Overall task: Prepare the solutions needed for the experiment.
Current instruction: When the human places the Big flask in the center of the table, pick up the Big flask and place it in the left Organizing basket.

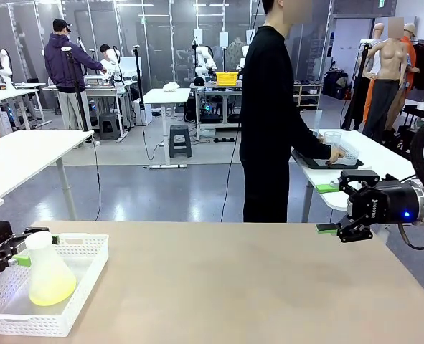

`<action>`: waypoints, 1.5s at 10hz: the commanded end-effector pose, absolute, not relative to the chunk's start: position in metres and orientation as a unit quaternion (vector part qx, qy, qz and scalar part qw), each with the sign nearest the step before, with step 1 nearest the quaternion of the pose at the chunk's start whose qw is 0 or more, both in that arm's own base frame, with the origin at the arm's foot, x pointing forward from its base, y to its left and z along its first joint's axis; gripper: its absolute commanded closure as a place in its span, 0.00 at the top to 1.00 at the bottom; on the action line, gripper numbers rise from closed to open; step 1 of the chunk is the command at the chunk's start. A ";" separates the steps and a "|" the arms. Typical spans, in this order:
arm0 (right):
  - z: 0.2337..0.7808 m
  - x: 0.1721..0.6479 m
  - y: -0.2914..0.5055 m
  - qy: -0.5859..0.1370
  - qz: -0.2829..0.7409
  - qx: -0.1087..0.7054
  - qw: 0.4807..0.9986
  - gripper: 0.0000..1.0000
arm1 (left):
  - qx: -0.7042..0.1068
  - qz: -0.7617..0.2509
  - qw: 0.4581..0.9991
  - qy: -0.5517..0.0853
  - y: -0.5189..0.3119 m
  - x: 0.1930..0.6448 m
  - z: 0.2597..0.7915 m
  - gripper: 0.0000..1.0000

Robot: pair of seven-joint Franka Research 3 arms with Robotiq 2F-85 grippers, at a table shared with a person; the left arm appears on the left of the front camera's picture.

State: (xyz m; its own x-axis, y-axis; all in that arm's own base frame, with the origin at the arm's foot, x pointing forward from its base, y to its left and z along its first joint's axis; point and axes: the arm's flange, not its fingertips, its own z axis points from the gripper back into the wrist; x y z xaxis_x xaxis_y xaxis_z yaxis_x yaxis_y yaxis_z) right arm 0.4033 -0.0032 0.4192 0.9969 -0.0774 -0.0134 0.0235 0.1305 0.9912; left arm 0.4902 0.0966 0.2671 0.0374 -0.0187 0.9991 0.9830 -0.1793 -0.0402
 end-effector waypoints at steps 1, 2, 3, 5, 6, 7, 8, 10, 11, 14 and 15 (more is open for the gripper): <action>0.421 0.403 -0.003 -0.023 -0.032 0.661 0.749 1.00 | -0.549 -0.539 0.466 -0.437 0.095 0.491 0.267 1.00; 0.421 0.403 -0.003 -0.023 -0.032 0.661 0.749 1.00 | -0.549 -0.539 0.466 -0.437 0.095 0.491 0.267 1.00; 0.421 0.403 -0.003 -0.023 -0.032 0.661 0.749 1.00 | -0.549 -0.539 0.466 -0.437 0.095 0.491 0.267 1.00; 0.421 0.403 -0.003 -0.023 -0.032 0.661 0.749 1.00 | -0.549 -0.539 0.466 -0.437 0.095 0.491 0.267 1.00; 0.421 0.403 -0.003 -0.023 -0.032 0.661 0.749 1.00 | -0.549 -0.539 0.466 -0.437 0.095 0.491 0.267 1.00; 0.421 0.403 -0.003 -0.023 -0.032 0.661 0.749 1.00 | -0.549 -0.537 0.466 -0.439 0.096 0.490 0.267 1.00; 0.421 0.403 -0.003 -0.023 -0.032 0.661 0.749 1.00 | -0.529 -0.536 0.487 -0.442 0.127 0.483 0.281 1.00; 0.421 0.403 -0.003 -0.023 -0.032 0.661 0.749 1.00 | -0.535 -0.523 0.515 -0.418 0.180 0.467 0.300 1.00; 0.421 0.403 -0.003 -0.023 -0.032 0.661 0.749 1.00 | -0.544 -0.518 0.509 -0.420 0.199 0.457 0.310 1.00; 0.421 0.403 -0.003 -0.023 -0.032 0.661 0.749 1.00 | -0.694 -0.408 0.492 -0.333 0.203 0.423 0.361 1.00; 0.421 0.403 -0.003 -0.023 -0.032 0.661 0.749 1.00 | -0.719 -0.349 0.529 -0.284 0.199 0.416 0.370 1.00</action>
